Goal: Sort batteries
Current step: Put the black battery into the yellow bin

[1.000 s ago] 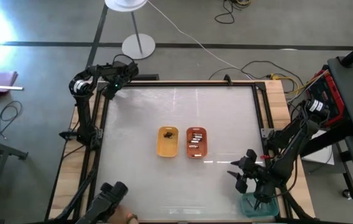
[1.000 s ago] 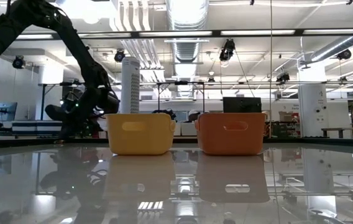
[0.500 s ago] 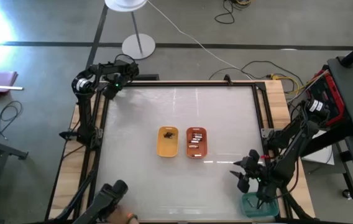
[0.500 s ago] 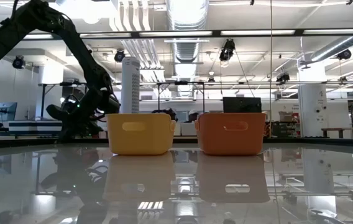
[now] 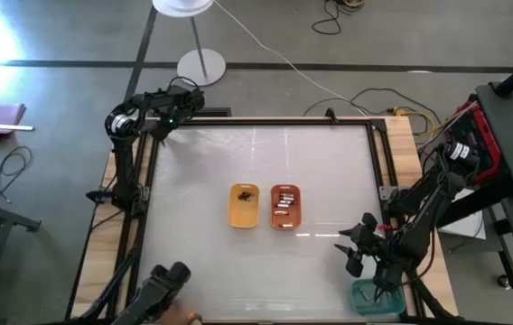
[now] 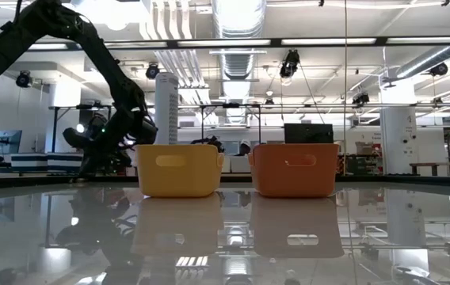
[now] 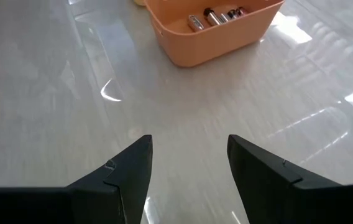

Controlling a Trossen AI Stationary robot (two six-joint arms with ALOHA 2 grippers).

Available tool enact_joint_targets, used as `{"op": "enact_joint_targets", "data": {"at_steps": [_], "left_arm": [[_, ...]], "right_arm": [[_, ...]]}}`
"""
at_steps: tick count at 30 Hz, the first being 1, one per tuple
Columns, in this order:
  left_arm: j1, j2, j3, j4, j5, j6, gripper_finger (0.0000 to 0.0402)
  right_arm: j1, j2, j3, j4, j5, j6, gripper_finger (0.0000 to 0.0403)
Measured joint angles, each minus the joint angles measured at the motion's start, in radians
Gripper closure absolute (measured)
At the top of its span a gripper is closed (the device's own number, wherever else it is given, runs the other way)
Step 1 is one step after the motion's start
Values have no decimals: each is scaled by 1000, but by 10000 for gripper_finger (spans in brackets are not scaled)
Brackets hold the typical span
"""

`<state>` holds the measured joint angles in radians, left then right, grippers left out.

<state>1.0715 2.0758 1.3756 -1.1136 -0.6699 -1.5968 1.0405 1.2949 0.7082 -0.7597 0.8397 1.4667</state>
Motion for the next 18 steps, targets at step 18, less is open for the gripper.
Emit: {"op": "enact_joint_targets", "data": {"at_steps": [18], "left_arm": [[-12, -3, -25, -110, 52, -110, 402]], "right_arm": [[0, 0, 0, -21, 1, 7, 202]]}}
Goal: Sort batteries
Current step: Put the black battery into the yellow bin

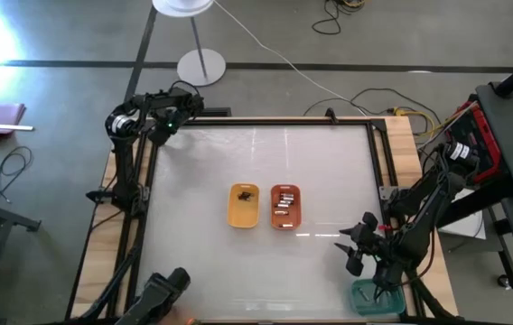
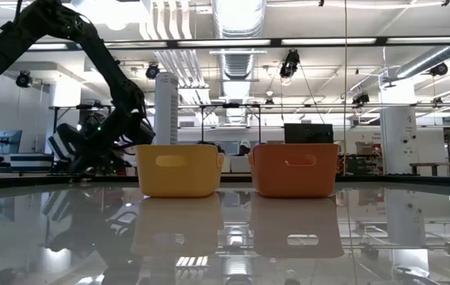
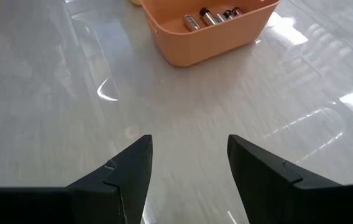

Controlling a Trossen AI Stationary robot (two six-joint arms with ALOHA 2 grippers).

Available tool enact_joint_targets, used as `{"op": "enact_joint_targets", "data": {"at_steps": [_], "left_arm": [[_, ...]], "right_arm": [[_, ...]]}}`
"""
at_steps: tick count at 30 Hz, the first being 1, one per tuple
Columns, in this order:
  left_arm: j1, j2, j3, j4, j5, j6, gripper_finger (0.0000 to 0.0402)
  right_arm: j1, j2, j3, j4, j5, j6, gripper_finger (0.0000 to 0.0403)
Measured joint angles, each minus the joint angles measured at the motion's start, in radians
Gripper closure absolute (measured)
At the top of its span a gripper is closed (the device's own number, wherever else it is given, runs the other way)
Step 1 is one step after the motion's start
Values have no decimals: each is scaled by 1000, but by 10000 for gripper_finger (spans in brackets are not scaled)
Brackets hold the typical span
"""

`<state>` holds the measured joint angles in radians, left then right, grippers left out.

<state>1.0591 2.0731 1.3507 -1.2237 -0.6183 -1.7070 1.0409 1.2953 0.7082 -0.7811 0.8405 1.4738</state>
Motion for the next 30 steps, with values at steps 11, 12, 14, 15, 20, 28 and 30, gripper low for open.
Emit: {"op": "enact_joint_targets", "data": {"at_steps": [11, 12, 14, 15, 20, 28, 30], "left_arm": [[-18, 0, -37, -10, 25, -65, 402], [-20, 0, -37, -39, 16, -82, 402], [-25, 0, -37, -80, -3, -103, 402], [-26, 0, -37, -95, -14, -108, 402], [-26, 0, -43, -95, -25, -95, 402], [-27, 0, -45, 4, 10, 15, 402], [-27, 0, -47, 3, 16, 20, 402]], "right_arm": [[13, 0, -9, -1, -3, 28, 202], [13, 0, -9, -2, -3, 29, 202], [13, 0, -10, -2, -2, 28, 202], [13, 0, -10, -4, -2, 27, 202], [13, 0, -11, -7, -2, 21, 202], [18, 0, -11, -6, -3, 18, 202], [20, 0, -11, -6, -3, 19, 202]]}}
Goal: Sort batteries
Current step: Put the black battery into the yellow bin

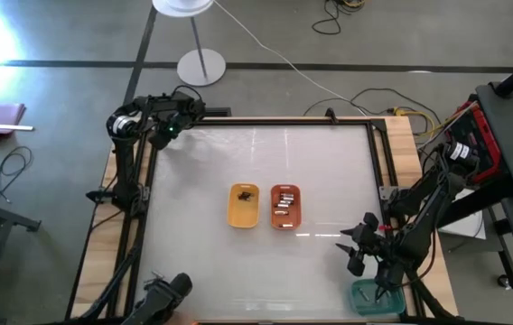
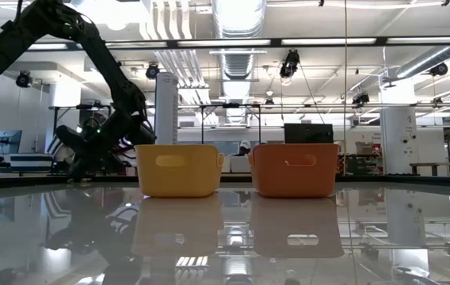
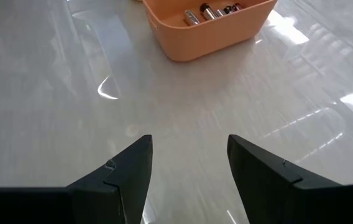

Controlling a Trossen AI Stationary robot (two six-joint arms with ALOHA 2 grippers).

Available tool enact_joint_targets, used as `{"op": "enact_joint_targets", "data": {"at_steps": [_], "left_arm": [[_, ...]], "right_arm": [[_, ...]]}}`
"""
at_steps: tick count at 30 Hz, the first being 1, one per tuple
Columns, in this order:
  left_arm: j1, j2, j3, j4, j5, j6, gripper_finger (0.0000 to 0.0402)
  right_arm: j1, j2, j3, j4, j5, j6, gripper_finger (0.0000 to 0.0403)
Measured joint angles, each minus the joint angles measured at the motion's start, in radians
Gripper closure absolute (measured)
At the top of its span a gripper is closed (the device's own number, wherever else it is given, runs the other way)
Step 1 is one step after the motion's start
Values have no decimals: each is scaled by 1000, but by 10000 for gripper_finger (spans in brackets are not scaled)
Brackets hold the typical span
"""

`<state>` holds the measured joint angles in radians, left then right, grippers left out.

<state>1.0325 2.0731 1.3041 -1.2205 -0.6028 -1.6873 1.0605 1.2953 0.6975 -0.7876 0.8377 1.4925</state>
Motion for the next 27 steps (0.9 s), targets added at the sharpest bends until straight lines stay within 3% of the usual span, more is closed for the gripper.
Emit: {"op": "enact_joint_targets", "data": {"at_steps": [22, 27], "left_arm": [[-5, 1, -8, 1, 45, 87, 402], [-18, 1, 15, 91, -8, 316, 402]], "right_arm": [[47, 0, 0, 0, -62, 87, 202], [60, 0, 0, -41, -59, 91, 202]]}}
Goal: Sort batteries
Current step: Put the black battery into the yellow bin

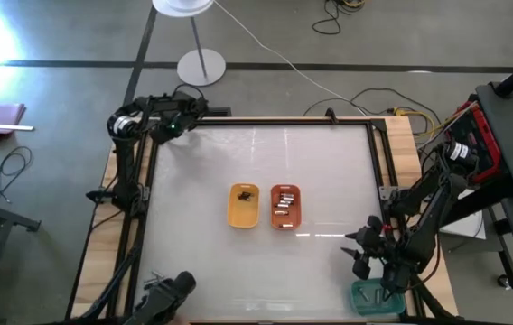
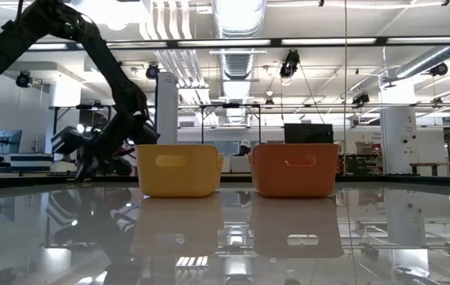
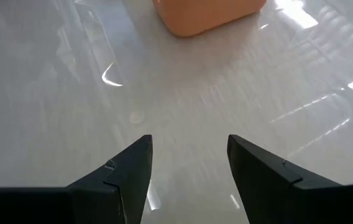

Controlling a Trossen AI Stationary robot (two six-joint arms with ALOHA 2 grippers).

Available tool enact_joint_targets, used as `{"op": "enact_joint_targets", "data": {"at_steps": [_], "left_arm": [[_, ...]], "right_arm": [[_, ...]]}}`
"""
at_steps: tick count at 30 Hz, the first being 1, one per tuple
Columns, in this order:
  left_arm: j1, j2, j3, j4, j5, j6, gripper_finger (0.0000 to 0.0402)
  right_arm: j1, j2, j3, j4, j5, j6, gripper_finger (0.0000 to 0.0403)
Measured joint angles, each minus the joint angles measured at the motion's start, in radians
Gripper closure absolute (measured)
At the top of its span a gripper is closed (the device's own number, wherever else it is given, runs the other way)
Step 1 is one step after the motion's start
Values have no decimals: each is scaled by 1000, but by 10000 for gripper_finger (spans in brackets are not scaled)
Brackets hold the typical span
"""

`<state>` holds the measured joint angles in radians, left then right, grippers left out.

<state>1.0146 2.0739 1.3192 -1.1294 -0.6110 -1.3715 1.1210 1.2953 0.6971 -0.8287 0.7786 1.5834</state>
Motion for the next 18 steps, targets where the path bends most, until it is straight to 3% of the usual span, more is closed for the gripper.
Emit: {"op": "enact_joint_targets", "data": {"at_steps": [8, 12, 18], "left_arm": [[-2, -15, 31, -117, -50, -54, 402], [-4, -15, 31, -112, -62, 59, 402], [11, -15, 39, -71, -60, 360, 380]], "right_arm": [[0, 0, 0, -3, 33, 1, 202], [0, 0, 0, -3, 34, -8, 202], [0, 0, 0, -4, 36, -12, 202]]}}
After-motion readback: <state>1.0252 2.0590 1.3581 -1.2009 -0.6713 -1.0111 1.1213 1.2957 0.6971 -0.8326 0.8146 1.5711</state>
